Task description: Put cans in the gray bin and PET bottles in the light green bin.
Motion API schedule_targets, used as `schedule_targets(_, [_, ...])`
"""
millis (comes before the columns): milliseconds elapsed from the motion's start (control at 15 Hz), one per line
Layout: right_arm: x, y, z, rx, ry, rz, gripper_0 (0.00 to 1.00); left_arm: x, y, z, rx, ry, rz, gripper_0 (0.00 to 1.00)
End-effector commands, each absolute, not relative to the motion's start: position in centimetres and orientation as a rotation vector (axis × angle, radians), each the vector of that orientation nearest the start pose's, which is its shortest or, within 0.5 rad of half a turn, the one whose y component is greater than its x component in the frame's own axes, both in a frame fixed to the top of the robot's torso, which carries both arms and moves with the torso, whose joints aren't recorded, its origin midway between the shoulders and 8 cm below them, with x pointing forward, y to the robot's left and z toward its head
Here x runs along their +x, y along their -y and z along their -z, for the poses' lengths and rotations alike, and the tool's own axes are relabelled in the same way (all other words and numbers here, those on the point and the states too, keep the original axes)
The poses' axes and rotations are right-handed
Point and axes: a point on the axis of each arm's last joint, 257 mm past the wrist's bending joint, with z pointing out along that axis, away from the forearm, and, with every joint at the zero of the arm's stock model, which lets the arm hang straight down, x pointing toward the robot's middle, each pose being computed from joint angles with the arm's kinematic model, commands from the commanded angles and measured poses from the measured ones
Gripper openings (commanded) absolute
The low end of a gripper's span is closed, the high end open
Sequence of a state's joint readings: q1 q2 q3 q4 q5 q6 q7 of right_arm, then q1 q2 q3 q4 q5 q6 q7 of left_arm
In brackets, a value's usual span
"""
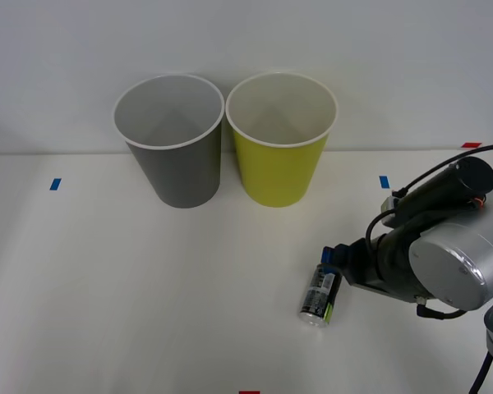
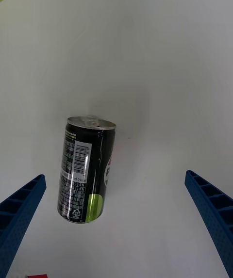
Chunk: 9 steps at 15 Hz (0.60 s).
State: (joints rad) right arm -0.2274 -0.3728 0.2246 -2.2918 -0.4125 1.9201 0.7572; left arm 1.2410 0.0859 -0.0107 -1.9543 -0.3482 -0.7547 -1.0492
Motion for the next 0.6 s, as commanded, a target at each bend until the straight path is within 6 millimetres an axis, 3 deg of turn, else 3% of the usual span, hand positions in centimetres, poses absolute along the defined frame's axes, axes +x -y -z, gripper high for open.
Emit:
schedule_targets(67, [36.6, 16.8, 25.1, 0.362, -2.737, -0.220, 1.00, 15.6, -28.8, 27.8, -0.063, -1.681, 0.001, 0.82])
schedule_targets(600, [37.3, 14.9, 27.8, 0.464, -2.774, -0.258, 1.00, 15.6, -28.8, 27.8, -0.063, -1.681, 0.001, 0.82])
